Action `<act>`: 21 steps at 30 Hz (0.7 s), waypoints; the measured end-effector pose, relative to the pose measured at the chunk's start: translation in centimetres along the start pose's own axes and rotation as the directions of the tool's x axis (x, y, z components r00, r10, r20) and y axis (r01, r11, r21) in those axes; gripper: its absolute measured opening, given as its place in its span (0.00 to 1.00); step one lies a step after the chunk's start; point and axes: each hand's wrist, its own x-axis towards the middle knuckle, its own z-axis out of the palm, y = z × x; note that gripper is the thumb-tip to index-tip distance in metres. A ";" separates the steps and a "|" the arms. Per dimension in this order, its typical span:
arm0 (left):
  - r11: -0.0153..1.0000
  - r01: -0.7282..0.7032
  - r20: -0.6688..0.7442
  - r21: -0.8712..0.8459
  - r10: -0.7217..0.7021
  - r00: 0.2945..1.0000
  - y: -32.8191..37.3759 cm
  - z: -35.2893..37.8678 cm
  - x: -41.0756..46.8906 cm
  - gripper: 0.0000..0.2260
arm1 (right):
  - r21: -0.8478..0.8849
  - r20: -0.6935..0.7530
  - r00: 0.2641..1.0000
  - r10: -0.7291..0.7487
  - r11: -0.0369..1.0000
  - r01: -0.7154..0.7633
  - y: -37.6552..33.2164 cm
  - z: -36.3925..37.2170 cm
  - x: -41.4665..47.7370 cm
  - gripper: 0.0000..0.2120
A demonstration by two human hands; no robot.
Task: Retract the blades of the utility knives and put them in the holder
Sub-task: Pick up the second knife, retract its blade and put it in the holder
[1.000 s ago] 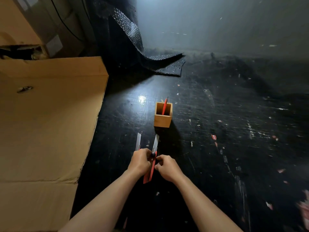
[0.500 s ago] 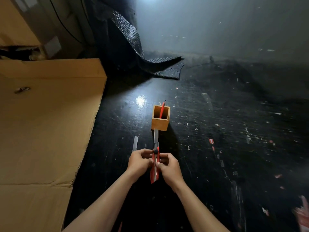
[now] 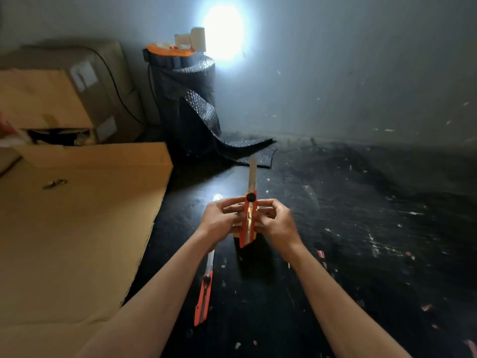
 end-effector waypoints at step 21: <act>0.979 -0.204 0.049 0.007 0.203 0.978 11.0 2.5 0.1 0.17 | -0.377 0.039 0.923 -0.382 0.850 0.368 -11.9 -3.4 3.3 0.13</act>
